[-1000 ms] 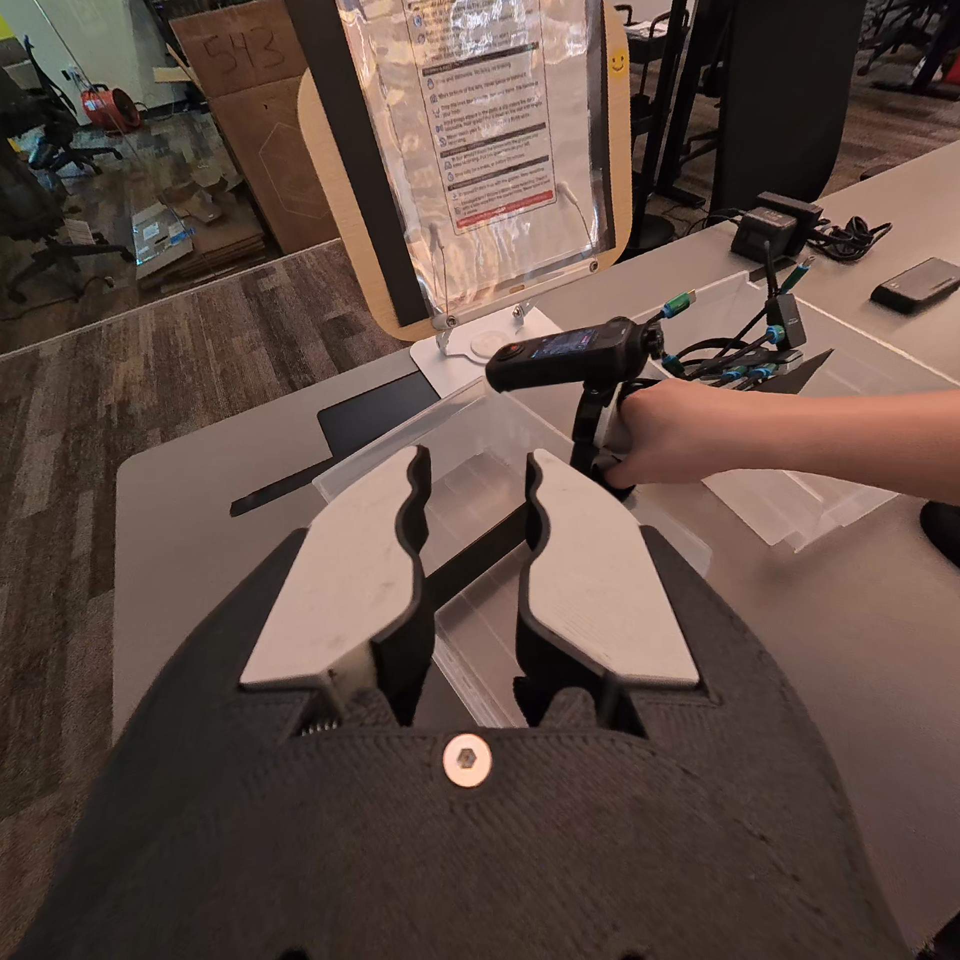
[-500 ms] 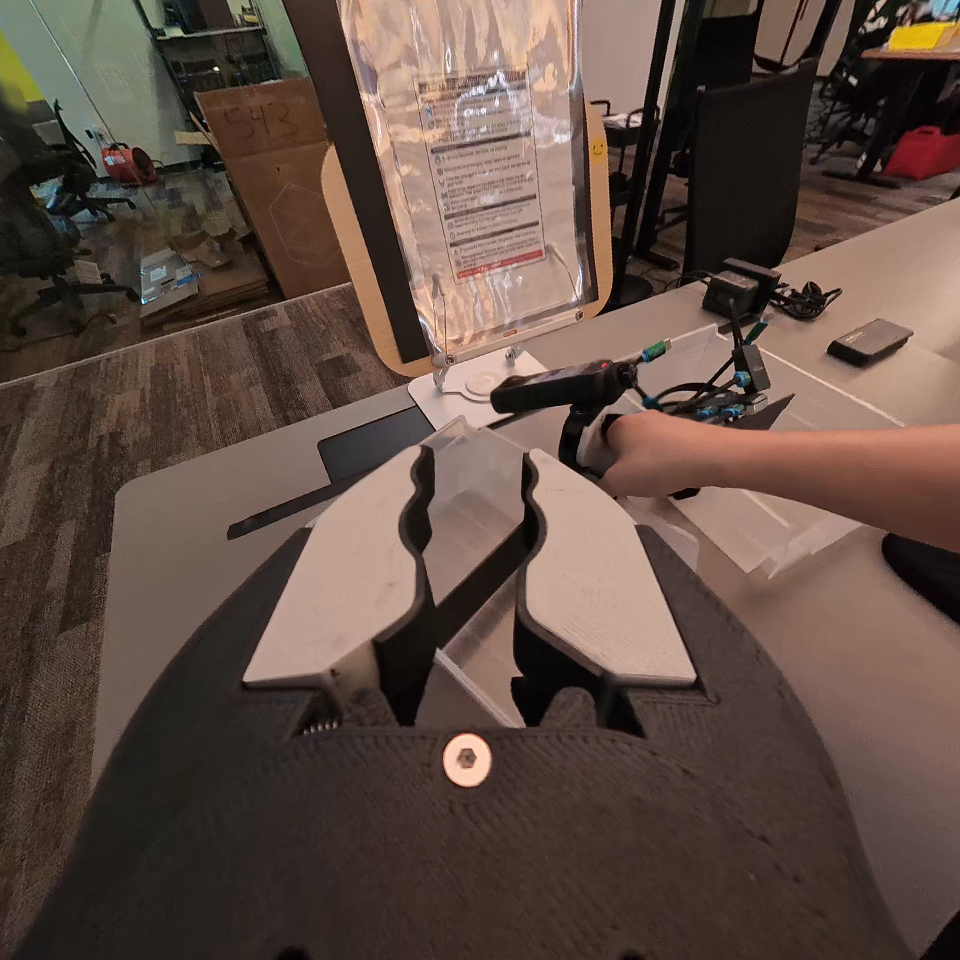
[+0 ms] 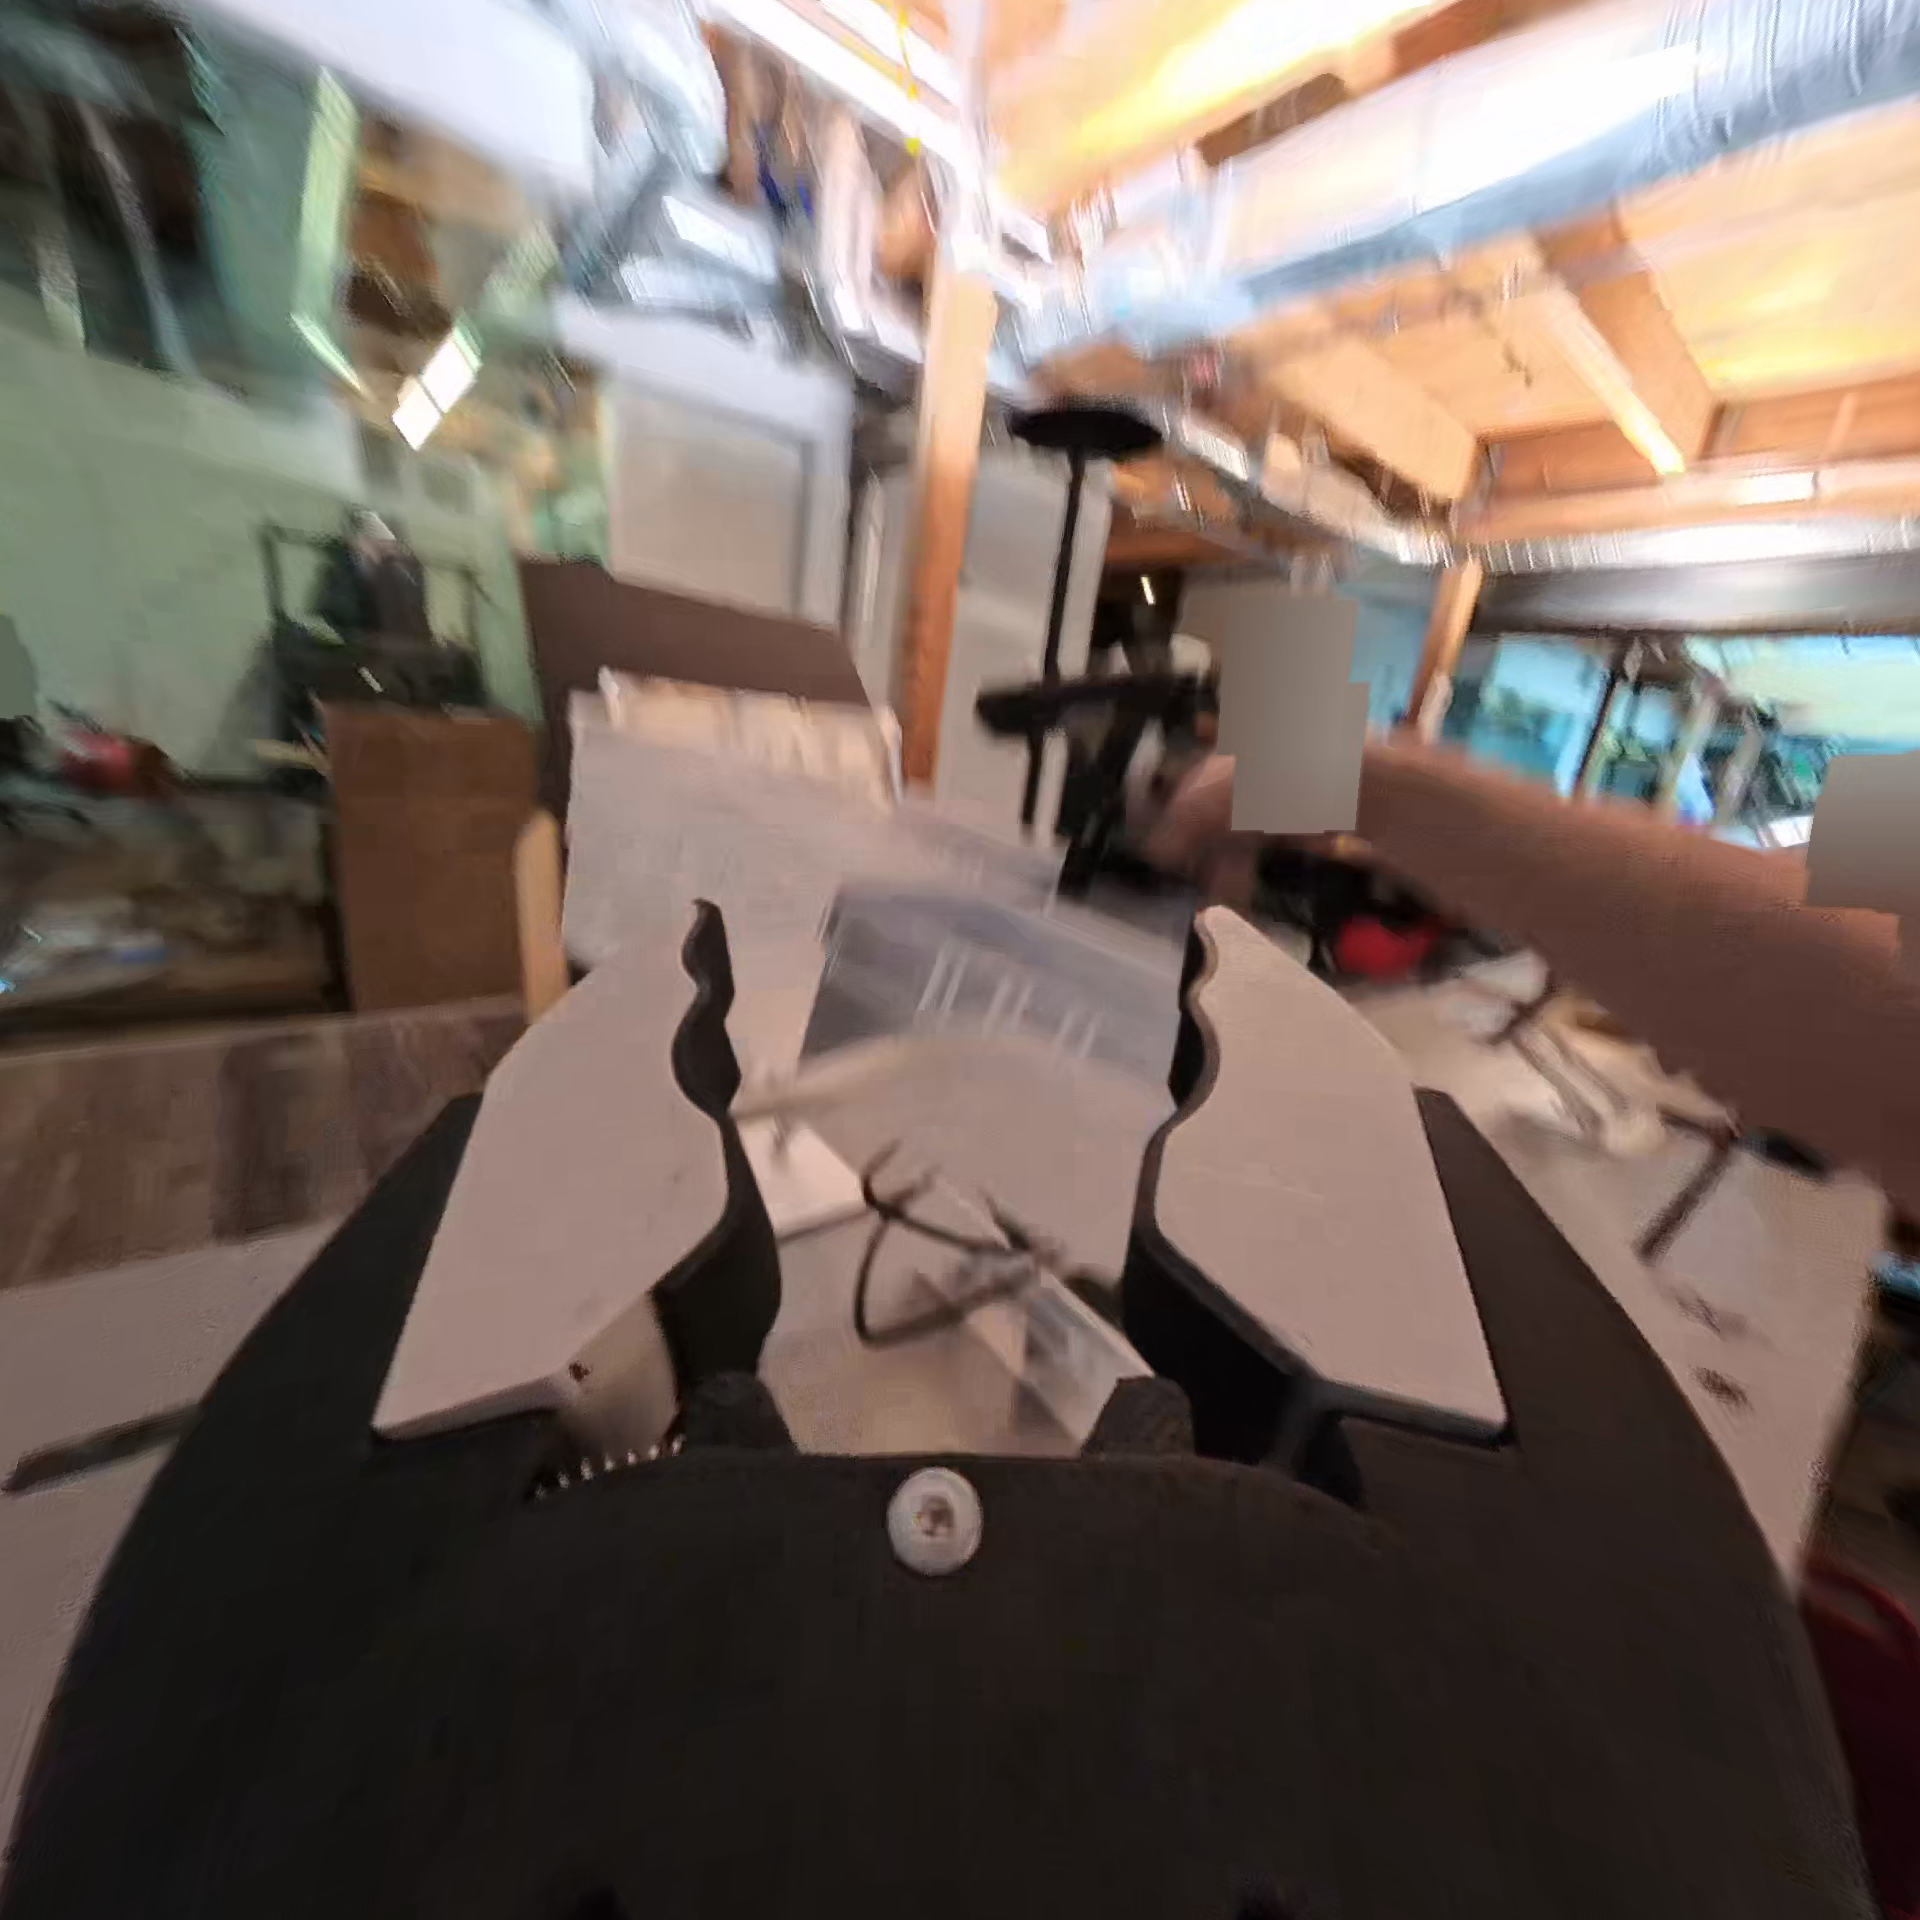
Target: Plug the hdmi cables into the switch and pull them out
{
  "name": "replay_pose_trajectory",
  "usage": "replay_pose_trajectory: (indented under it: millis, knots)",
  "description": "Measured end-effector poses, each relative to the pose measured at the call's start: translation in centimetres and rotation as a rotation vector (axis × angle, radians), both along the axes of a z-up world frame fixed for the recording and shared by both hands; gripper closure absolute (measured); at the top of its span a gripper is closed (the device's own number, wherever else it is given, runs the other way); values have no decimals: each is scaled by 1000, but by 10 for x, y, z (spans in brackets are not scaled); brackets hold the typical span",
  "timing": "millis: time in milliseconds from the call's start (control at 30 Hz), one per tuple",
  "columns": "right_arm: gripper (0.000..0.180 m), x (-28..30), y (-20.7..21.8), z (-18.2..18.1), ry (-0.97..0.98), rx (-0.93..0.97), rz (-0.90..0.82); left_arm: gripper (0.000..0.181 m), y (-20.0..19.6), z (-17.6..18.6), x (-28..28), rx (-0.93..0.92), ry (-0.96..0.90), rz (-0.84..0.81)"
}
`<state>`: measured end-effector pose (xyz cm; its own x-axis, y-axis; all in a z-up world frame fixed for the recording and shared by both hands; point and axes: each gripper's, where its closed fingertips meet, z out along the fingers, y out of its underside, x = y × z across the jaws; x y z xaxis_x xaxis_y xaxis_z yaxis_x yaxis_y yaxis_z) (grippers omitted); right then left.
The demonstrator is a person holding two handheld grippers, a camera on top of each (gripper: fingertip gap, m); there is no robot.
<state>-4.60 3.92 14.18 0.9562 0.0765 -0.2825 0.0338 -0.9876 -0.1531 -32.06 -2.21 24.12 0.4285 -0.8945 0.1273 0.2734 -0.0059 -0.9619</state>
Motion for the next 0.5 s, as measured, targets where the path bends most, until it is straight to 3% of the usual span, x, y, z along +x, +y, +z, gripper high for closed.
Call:
replay_pose_trajectory:
  millis: [133,233,333,400,500]
  knots:
    - [175,107,-55,46,-55,98,-223,91,11,-94,90,-204,488,-213]
    - [174,181,-106,51,-91,134,-389,88,2,-154,169,-330,691,-377]
    - [175,243,-158,32,-105,121,-555,86,-13,-217,226,-437,860,-435]
    - [175,278,-191,11,-130,94,-645,98,-16,-253,248,-452,955,-383]
    - [174,319,-238,-30,-164,22,-739,93,-14,-290,267,-424,1059,-326]
